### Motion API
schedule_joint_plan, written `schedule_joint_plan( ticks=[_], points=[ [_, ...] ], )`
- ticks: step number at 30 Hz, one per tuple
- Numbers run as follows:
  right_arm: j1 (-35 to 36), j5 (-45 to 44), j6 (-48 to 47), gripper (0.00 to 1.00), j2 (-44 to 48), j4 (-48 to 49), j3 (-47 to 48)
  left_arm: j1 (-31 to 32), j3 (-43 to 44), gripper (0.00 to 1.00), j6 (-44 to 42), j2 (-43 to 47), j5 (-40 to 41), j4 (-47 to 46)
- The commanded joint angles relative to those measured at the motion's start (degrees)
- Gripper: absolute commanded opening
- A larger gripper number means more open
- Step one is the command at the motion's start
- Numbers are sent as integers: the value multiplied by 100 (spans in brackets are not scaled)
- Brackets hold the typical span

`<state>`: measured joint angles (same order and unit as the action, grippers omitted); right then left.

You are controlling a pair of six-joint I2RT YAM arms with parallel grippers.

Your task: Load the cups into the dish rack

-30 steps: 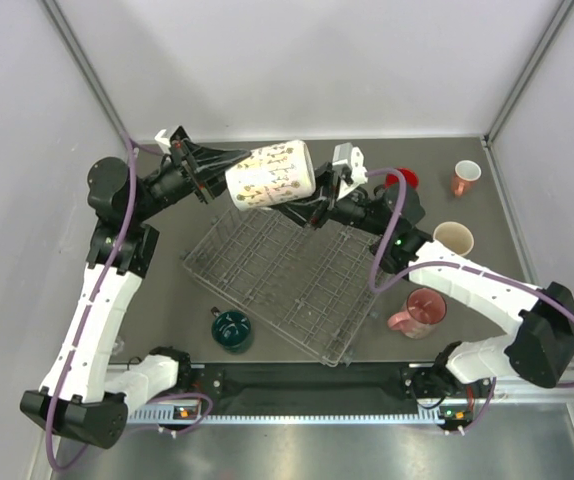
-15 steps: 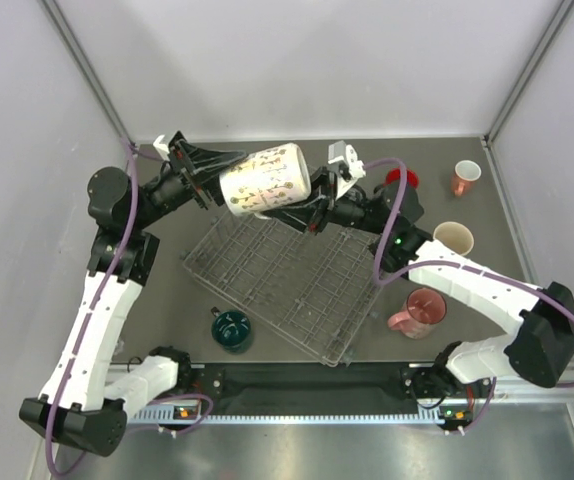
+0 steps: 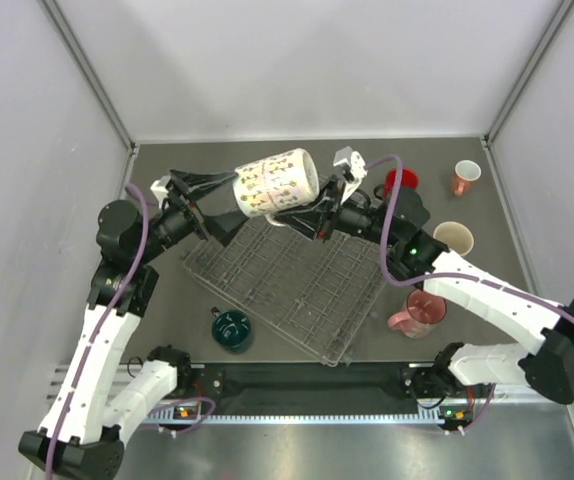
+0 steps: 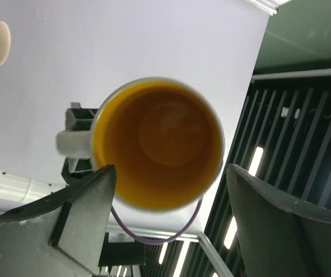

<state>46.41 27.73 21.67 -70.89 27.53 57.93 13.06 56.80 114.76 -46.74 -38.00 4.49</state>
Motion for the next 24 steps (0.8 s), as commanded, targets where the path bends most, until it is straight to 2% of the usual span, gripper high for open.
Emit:
schedule_joint_plan(
  ticks=[1,2,4,5,10,13,17,22,24],
  points=[
    [-36,-1012,-593,0,628,132,-18,12,-282,84,2543,393,117,726],
    [-79,-1145,-690,0,690,-201,-88,12,-335,86,2482,603,248,876],
    [-88,-1810,-892,0,831,-746,-142,12,-493,96,2367,832,398,1219],
    [-132,-2015,-910,0,875,-984,-142,12,-511,98,2315,1025,529,1595],
    [-159,-3814,-919,0,718,-3005,227,12,-678,98,1647,1264,478,2713],
    [-176,-4380,-814,0,604,-3384,262,12,-836,98,1479,1264,434,2847],
    [-203,-5284,-297,0,182,-4097,587,12,-635,98,1049,1028,486,3092],
    [-203,-6531,284,0,-248,-4396,482,12,-355,98,680,571,311,3120],
    [-212,-6683,504,0,-424,-4511,474,12,-196,99,513,351,328,3128]
  ],
)
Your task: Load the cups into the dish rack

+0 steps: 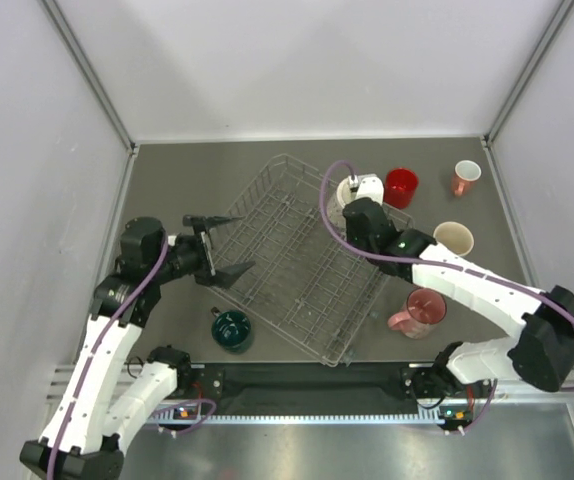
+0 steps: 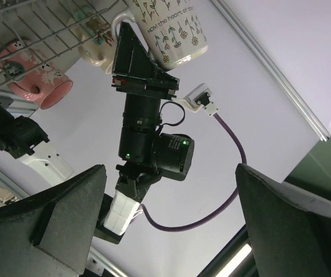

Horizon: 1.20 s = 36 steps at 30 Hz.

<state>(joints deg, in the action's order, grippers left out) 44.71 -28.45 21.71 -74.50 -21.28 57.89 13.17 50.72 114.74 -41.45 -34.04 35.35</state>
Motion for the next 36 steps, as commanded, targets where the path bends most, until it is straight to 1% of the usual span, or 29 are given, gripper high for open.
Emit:
schedule_joint_plan(
  ticks=[1,4,5,6,8,16,20,25,29,33,34,35,36],
  points=[
    [-41,-1206,561,0,-239,326,486,1,586,99,445,-336,-50,111],
    [-41,-1522,877,0,-556,54,644,1,983,98,59,-678,-67,339],
    [-41,-1576,1026,0,-618,-16,680,1,1088,98,-38,-758,-50,584],
    [-41,-1611,1063,0,-653,-60,706,1,1185,99,-213,-846,-59,700],
    [-41,-1620,1211,0,-794,-218,750,1,1388,98,-303,-1031,-94,920],
    [-68,-1523,1599,0,-1049,-474,583,-7,1529,99,-364,-1251,-120,464],
    [-76,-1480,1871,0,-1040,-658,469,-16,1493,98,-373,-1278,-164,411],
    [-76,-1357,2196,0,-935,-702,92,-25,1511,98,-443,-1278,-138,402],
    [-76,-1313,2390,0,-952,-544,-216,-42,1537,98,-706,-1348,-216,297],
    [-85,-1277,2408,0,-1049,-290,-375,-51,1599,95,-1084,-1515,-532,-28],
    [-85,-1277,2390,0,-1066,-254,-392,-51,1651,95,-1207,-1593,-542,-29],
    [-94,-1260,2364,0,-1075,-211,-427,-51,1721,95,-1513,-1638,-533,93],
    [-94,-1242,2338,0,-1128,-141,-454,-60,1922,95,-1681,-1690,-481,234]
  ],
)
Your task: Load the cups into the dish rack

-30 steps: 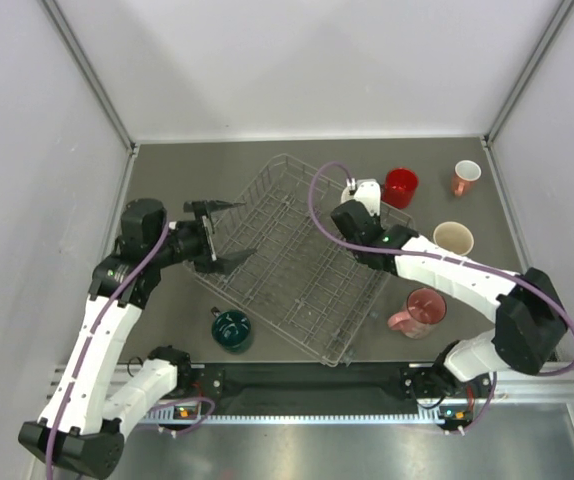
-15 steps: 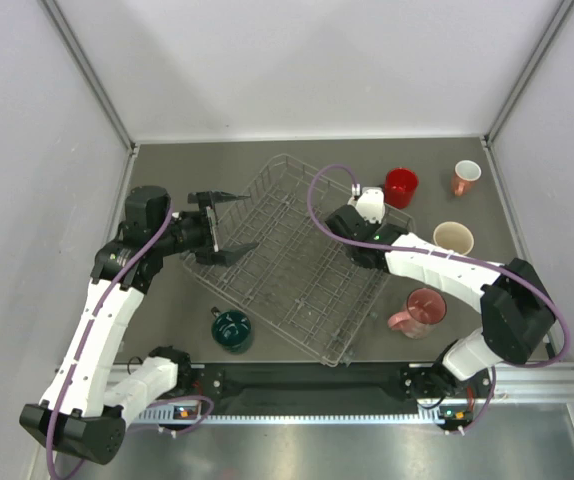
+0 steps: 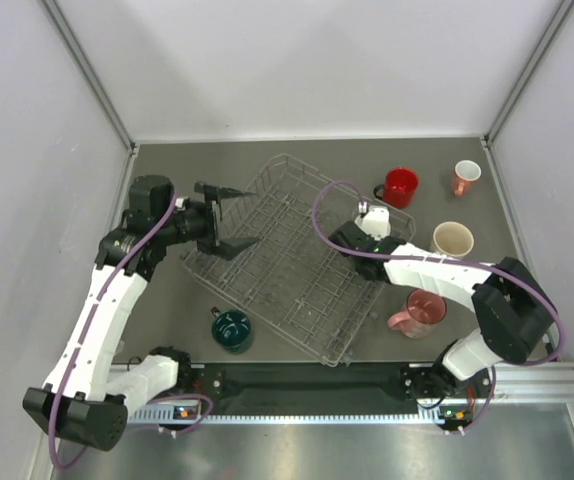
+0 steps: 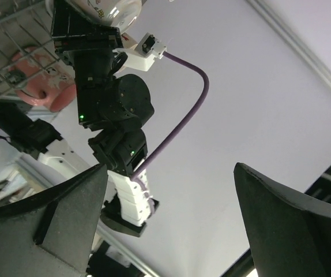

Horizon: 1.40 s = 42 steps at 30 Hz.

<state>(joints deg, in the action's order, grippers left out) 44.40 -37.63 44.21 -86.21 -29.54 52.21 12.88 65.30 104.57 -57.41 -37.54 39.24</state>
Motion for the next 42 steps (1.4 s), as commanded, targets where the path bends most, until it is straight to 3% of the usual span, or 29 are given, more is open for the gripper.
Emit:
schedule_joint_plan(
  ticks=[1,9,15,19,22,25,28,32,35,42],
  points=[
    [-72,-263,71,0,35,756,106,-32,571,96,-823,-200,-96,-6],
    [-81,-70,88,1,61,924,-140,-40,1529,98,-2414,-666,466,1357],
    [-81,45,9,29,140,976,-298,-32,2030,98,-3618,-930,1019,2359],
    [-81,203,-175,56,307,959,-316,-5,2127,98,-4329,-913,1494,2868],
    [-46,282,-263,70,517,758,-237,161,2206,98,-4717,-948,1925,3352],
    [-28,396,-333,83,755,486,-123,652,2277,98,-4885,-1027,2434,3703],
    [24,598,-491,100,983,222,17,1338,2338,90,-4903,-1272,2988,4204],
    [25,757,-746,100,1168,-471,544,2408,2514,79,-4639,-1484,3962,4715],
    [25,748,-948,100,1308,-938,922,2753,2296,66,-4324,-1282,4167,4715],
    [25,1020,-1046,100,1950,-958,976,3430,1434,56,-3752,-720,4334,4593]
  ],
)
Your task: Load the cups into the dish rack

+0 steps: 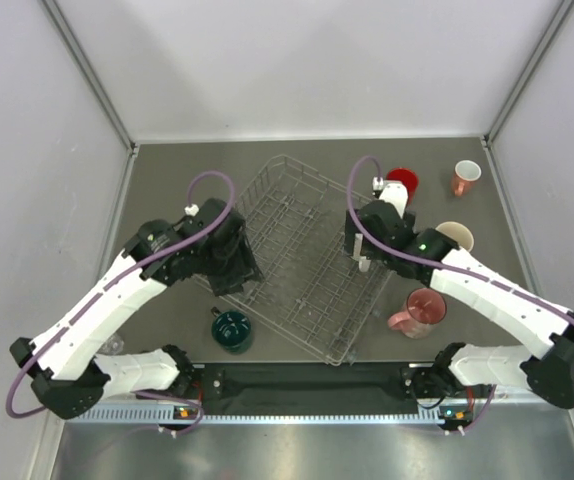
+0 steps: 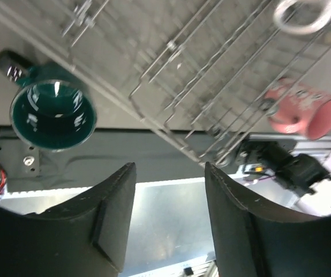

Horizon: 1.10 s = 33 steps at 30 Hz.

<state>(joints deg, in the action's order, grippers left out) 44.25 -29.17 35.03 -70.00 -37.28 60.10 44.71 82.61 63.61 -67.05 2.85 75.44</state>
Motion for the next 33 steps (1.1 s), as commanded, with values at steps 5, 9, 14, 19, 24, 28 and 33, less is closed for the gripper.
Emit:
schedule_joint_plan(
  ticks=[5,9,14,19,24,28,33],
  points=[
    [40,280,-303,100,478,-157,81,1090,-1200,55,572,779,330,578],
    [40,333,-435,100,627,-157,73,1689,-1712,54,836,1132,960,524],
    [40,307,-497,100,1162,71,-208,2050,-2161,55,670,1326,1340,138],
    [31,298,-549,100,1541,230,-367,2086,-2617,59,178,1063,1297,-423],
    [31,359,-514,100,1603,300,-384,2086,-2811,60,2,922,1437,-662],
    [31,534,-418,100,1735,624,-621,2086,-3039,60,-103,957,1473,-951],
    [31,746,-409,100,1770,898,-675,2086,-3627,54,-183,965,1034,-1531]
  ],
)
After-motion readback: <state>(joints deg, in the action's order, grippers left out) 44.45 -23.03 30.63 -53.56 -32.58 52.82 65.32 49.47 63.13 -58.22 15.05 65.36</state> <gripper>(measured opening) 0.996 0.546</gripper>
